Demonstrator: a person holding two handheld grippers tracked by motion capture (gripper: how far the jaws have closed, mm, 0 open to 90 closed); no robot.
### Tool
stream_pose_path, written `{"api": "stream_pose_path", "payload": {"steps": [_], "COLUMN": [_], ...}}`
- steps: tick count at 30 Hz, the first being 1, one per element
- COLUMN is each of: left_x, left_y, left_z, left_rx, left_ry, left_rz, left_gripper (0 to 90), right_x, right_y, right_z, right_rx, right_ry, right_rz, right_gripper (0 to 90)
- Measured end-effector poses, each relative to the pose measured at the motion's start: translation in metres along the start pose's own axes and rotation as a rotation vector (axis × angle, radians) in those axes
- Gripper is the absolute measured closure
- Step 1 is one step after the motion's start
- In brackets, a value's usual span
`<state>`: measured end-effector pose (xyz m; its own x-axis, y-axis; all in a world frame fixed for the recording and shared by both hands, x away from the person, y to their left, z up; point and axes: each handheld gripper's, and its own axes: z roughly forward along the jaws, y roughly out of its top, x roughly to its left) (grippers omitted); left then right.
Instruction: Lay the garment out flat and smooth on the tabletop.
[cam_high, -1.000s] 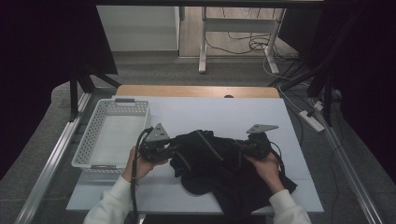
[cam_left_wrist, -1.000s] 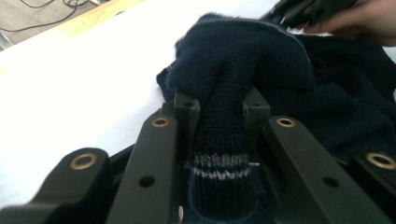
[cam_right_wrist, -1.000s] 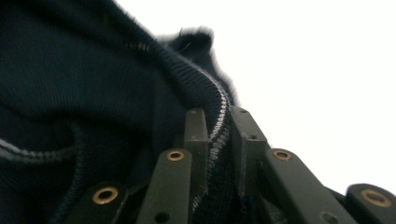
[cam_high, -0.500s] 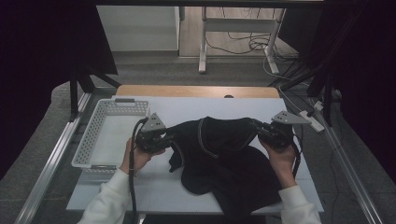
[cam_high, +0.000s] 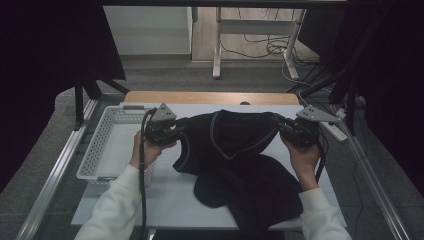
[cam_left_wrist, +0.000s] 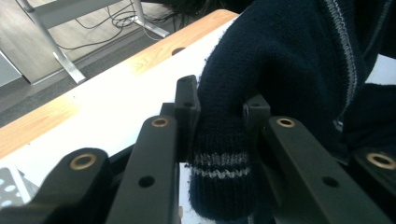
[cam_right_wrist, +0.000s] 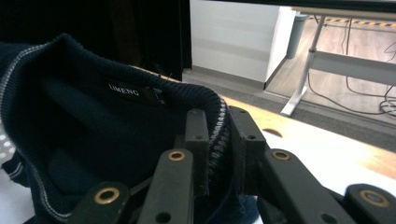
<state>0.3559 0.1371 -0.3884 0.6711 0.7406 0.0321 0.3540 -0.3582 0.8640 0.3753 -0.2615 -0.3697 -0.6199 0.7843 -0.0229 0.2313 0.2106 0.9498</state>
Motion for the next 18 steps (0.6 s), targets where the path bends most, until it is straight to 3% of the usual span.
{"api": "stream_pose_path", "payload": {"steps": [6, 15, 17, 18], "left_x": [0.01, 0.039, 0.045, 0.047], "left_y": [0.007, 0.029, 0.029, 0.027], "left_z": [0.005, 0.018, 0.026, 0.031], "left_rx": [0.004, 0.034, 0.057, 0.081], "left_ry": [0.026, 0.097, 0.12, 0.13], "left_rz": [0.001, -0.016, -0.034, -0.05], "left_gripper": [73.1, 72.3, 68.9, 62.7], "right_x": [-0.003, -0.011, -0.015, -0.017], "right_y": [0.008, 0.03, 0.033, 0.032], "right_z": [0.01, 0.042, 0.056, 0.062], "right_rx": [0.006, 0.01, 0.019, 0.021], "right_ry": [-0.016, -0.036, -0.032, -0.02], "right_rz": [-0.01, -0.006, 0.006, 0.012], "right_gripper": [78.5, 78.1, 71.8, 62.6]}}
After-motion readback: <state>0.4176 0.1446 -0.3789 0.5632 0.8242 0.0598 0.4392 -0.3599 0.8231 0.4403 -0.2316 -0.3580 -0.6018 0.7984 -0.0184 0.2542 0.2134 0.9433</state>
